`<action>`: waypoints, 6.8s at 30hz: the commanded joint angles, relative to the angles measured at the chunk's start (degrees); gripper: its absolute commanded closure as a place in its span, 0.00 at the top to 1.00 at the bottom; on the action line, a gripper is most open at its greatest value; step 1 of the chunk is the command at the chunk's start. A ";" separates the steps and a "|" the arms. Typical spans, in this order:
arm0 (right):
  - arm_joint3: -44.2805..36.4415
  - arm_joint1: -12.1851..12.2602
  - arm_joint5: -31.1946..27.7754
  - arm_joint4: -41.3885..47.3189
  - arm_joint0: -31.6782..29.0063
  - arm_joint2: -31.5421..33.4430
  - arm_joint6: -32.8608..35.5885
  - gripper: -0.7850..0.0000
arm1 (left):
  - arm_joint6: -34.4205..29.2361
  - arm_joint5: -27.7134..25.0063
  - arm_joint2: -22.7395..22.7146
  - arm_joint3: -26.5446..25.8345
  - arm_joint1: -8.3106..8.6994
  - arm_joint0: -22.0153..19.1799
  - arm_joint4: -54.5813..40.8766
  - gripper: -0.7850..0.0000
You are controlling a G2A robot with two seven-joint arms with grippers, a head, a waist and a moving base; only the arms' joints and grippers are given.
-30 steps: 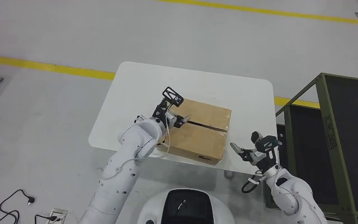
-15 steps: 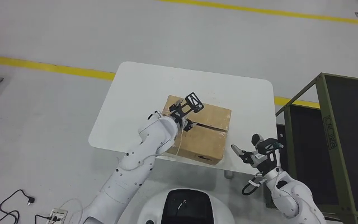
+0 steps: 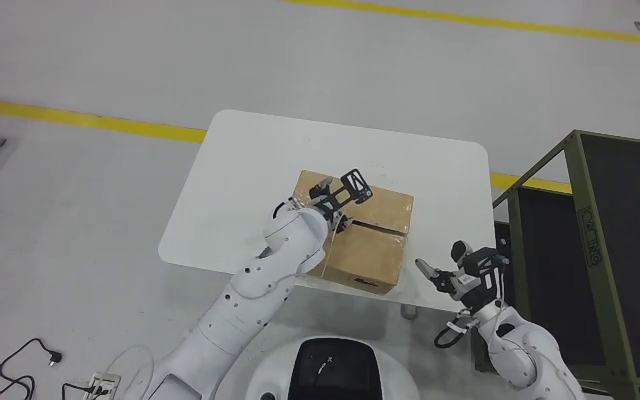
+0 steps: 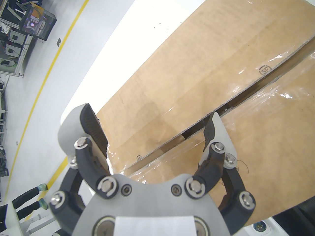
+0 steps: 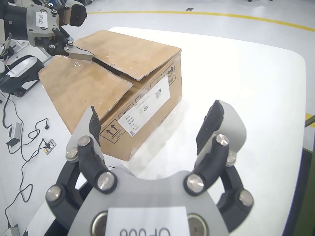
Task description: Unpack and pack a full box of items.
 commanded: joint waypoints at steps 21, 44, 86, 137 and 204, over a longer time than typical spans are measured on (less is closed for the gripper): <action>1.30 0.61 -0.40 2.22 1.09 -0.70 1.10 1.00 | -2.12 -3.43 -0.57 -1.29 0.01 1.48 4.03 1.00; 0.20 1.27 -0.93 4.75 -0.37 0.37 -0.09 1.00 | 4.32 5.84 0.11 2.73 -2.13 -4.37 7.26 1.00; 2.00 2.26 -0.89 7.68 3.11 0.10 0.30 1.00 | 16.19 8.46 4.25 33.82 -10.40 -24.69 -0.16 1.00; 21.12 0.36 5.44 6.71 16.44 -14.16 -2.19 0.00 | 2.68 -4.08 -4.15 -0.10 -4.02 1.48 7.68 1.00; 12.53 1.92 2.99 9.36 11.30 -8.72 -0.89 0.00 | 0.71 -12.66 -5.19 -3.95 -4.53 0.45 11.93 0.00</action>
